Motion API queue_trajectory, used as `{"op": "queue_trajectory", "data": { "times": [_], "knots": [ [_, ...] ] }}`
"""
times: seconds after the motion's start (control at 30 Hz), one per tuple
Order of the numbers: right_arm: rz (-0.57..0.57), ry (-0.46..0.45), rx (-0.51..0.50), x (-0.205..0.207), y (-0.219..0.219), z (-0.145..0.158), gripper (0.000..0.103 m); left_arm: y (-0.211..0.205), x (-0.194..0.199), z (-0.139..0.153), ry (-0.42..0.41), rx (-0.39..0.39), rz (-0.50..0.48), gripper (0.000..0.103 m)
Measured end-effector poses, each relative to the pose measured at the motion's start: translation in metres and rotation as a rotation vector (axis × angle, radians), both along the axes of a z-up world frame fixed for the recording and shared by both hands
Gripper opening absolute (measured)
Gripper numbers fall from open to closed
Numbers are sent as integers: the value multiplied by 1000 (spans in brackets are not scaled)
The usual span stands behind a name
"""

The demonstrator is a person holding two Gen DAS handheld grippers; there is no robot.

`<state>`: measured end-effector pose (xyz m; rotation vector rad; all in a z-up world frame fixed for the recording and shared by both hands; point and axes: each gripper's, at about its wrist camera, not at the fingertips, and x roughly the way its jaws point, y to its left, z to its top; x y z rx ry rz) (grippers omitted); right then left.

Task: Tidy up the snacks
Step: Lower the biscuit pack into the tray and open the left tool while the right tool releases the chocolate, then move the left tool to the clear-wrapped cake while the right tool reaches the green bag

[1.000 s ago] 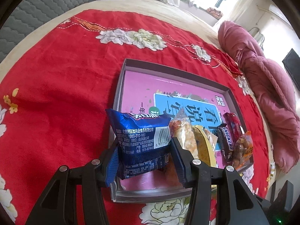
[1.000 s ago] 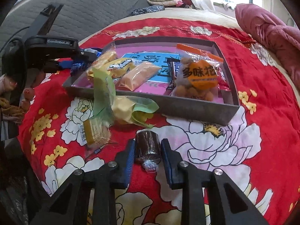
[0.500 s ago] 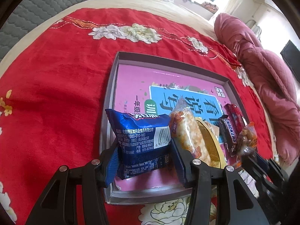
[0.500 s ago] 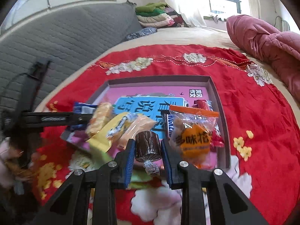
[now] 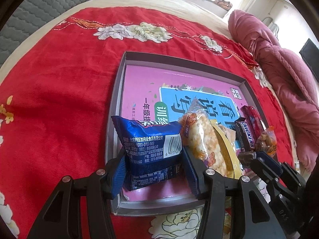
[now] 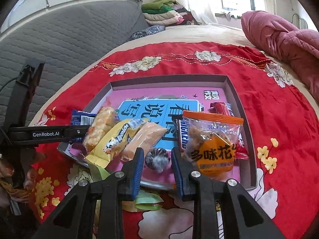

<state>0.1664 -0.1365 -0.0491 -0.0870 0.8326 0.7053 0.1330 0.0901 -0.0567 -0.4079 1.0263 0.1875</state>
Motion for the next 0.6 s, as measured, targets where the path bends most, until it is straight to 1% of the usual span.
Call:
{"op": "queue_trajectory", "data": {
  "times": [0.13, 0.27, 0.33, 0.43, 0.5, 0.6],
  "knots": [
    [-4, 7, 18, -2, -4, 3, 29, -1, -2, 4, -2, 1, 0, 56],
    [-1, 8, 34, -8, -8, 6, 30, -1, -9, 10, -6, 16, 8, 62],
    [2, 11, 42, -11, -11, 8, 36, 1, -14, 14, -13, 11, 12, 62],
    [9, 17, 57, -17, -15, 11, 42, 4, -22, 22, -25, 8, 23, 63],
    [12, 18, 63, -22, -17, 13, 44, 4, -28, 29, -39, 2, 20, 63],
    [15, 26, 76, -26, -21, 15, 50, 0, -35, 38, -48, 4, 3, 63]
  ]
}}
